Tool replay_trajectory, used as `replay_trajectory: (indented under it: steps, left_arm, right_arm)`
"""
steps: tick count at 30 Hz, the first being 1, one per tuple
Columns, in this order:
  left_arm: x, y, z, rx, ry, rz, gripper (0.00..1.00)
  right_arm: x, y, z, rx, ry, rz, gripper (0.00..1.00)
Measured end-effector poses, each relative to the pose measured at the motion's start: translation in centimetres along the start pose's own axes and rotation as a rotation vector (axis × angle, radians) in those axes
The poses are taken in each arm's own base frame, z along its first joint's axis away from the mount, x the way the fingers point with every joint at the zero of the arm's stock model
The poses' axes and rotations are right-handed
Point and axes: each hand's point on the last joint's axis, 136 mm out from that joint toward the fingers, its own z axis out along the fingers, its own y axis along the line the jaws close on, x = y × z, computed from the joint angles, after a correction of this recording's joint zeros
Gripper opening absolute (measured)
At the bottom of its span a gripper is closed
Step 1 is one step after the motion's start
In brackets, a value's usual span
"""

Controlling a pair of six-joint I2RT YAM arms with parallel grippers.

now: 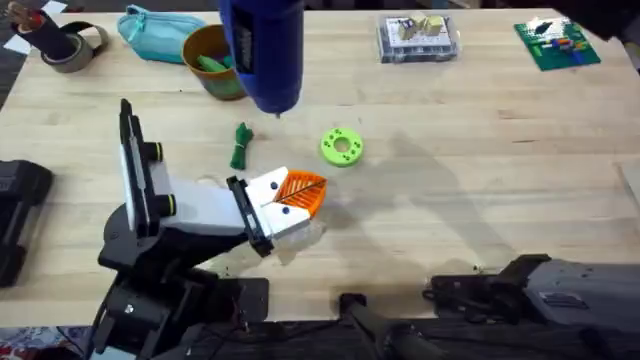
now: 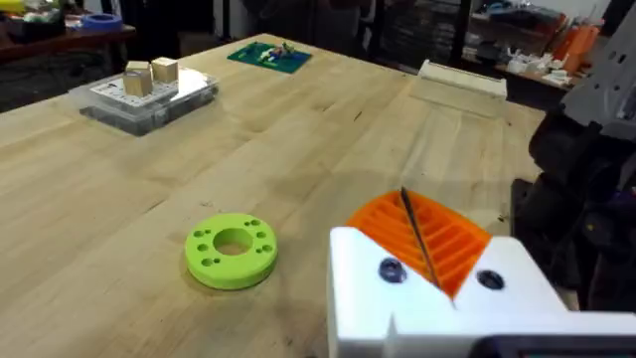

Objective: Pick up the gripper from the table and insert it into the empty holder that is missing its gripper. Then pick up a screw, insert it into the mounting hole, and use the screwdriver to tighten it. Finally, clean up the table by picking up the vegetable and placing it into the bucket.

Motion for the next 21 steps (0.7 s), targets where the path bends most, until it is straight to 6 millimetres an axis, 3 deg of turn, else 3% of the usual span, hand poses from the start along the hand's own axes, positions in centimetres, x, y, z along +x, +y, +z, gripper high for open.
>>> replay_trajectory:
  steps: [8, 21]
  left_arm:
    - [0.0, 0.0, 0.0, 0.0, 0.0, 0.0, 0.018]
    - [0.0, 0.0, 0.0, 0.0, 0.0, 0.0, 0.018]
  right_arm:
    - [0.2, 0.4, 0.4, -0.014, -0.007, -0.039, 0.044]
    - [4.4, 1.6, 1.6, -0.042, -0.04, -0.052, 0.044]
